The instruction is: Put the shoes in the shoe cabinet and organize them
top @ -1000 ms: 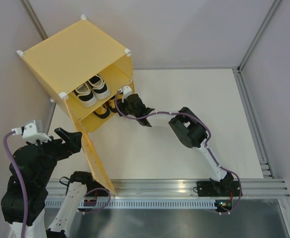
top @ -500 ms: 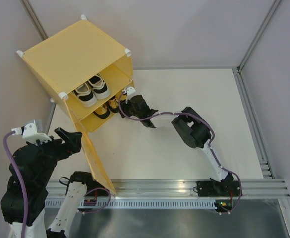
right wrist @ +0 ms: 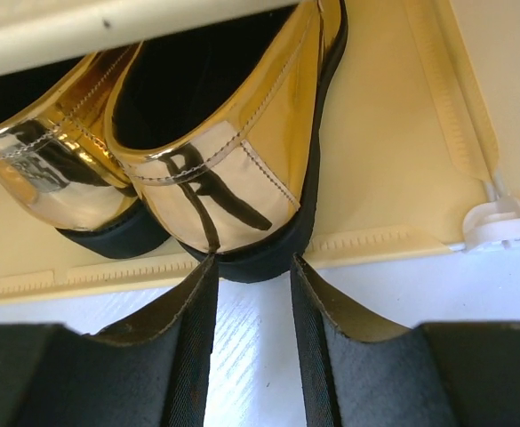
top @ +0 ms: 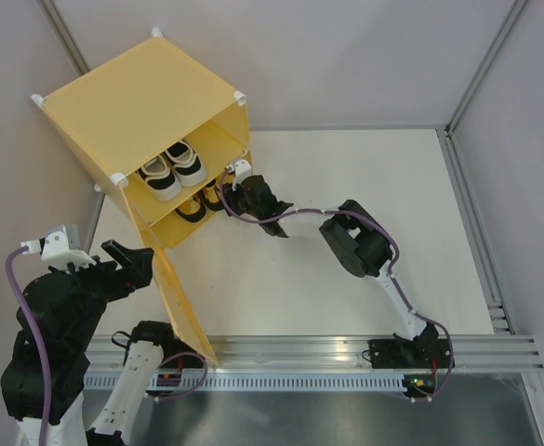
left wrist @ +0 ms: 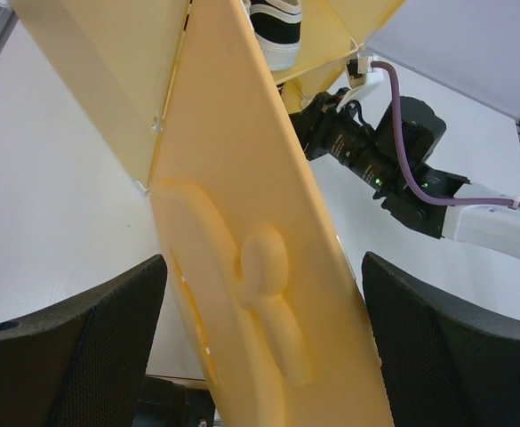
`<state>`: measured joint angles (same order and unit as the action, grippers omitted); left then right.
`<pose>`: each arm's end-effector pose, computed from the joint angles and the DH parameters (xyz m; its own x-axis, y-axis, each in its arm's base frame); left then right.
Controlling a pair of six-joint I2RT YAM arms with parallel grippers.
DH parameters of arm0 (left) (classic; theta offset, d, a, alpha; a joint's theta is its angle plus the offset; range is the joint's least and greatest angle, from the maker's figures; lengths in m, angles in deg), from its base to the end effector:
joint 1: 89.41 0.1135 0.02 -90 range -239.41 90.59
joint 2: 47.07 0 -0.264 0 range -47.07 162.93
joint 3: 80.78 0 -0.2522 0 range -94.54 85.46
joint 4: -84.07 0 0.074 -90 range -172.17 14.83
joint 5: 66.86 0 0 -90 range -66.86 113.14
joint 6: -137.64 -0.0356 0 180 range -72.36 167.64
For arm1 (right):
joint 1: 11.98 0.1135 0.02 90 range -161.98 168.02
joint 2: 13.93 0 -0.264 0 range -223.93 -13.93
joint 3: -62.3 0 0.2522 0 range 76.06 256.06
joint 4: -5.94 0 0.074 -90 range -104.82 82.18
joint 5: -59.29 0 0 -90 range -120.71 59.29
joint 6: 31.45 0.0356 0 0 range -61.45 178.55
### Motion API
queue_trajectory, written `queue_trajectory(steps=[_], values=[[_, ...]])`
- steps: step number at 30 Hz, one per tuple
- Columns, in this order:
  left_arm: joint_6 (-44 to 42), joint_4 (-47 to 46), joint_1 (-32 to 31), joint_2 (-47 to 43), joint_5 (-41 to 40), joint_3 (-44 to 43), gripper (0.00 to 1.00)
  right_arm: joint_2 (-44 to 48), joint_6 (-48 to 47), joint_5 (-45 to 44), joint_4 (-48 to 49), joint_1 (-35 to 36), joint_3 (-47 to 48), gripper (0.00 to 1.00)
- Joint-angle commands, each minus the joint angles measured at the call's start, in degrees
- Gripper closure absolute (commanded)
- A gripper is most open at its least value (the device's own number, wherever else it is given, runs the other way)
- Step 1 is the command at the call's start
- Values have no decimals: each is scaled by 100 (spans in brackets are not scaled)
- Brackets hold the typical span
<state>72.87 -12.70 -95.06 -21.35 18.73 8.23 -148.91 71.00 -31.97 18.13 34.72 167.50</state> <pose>-0.0079 0.0035 0.4234 -0.2884 -0.3985 -0.8706 -0.1078 0.9170 -0.3840 0.3640 0.3852 0.1419 -0.3561 -0.0637 -0.9323 -0.6518 0.7318 0.1990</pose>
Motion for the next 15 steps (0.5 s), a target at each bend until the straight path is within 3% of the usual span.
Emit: queue_trajectory(steps=[1,15], values=[[-194,339,-6,48,-175,-125,8,-204,65,20,-37,-11,401,57],[-203,339,2,21,-192,-99,8,-319,135,46,-144,-29,674,57]])
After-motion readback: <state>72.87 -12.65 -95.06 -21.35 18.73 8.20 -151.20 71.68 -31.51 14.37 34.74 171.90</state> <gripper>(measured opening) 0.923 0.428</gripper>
